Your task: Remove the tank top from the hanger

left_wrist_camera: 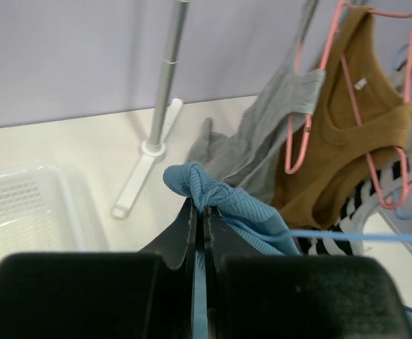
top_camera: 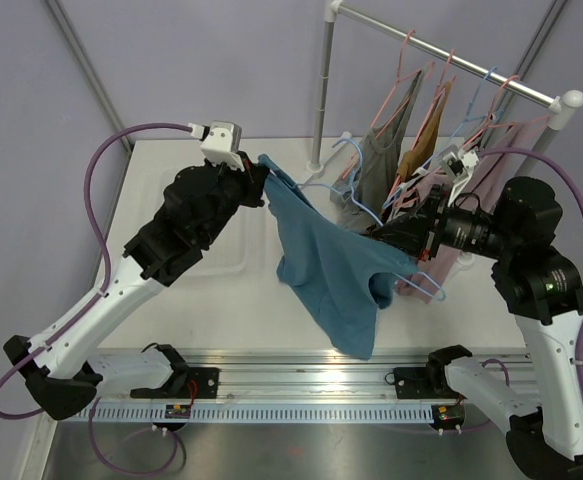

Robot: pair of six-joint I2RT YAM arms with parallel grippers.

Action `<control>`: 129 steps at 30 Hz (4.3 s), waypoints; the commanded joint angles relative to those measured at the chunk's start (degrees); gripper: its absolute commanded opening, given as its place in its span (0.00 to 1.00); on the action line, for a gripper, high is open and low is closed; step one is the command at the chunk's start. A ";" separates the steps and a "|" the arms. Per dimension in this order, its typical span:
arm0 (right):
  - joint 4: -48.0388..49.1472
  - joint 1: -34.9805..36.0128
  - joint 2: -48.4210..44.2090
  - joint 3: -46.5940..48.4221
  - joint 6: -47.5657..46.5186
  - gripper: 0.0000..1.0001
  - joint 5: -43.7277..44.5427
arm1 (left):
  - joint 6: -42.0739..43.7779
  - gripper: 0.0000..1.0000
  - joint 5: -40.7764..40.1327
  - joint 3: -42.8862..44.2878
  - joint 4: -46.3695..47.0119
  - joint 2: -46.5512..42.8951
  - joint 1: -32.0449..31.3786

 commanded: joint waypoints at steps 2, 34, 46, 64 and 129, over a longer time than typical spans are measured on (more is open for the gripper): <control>-0.41 0.34 -5.92 -5.34 -4.34 0.00 -2.68 | -1.78 0.00 -11.54 0.96 -2.19 -2.57 -0.01; 82.85 0.42 -5.50 -25.31 24.07 0.00 17.95 | -7.41 0.00 40.06 -19.16 1.68 -13.11 7.47; 85.12 0.42 -18.68 -35.06 7.98 0.00 35.90 | -13.73 0.00 19.74 -20.65 -4.13 -12.84 7.47; 98.39 0.43 -9.65 -36.31 5.59 0.00 48.29 | -17.00 0.00 16.09 -20.39 -2.48 -24.80 7.55; -18.78 0.42 8.30 26.91 0.59 0.00 77.20 | -7.67 0.99 8.75 -19.86 -20.57 -14.52 -5.01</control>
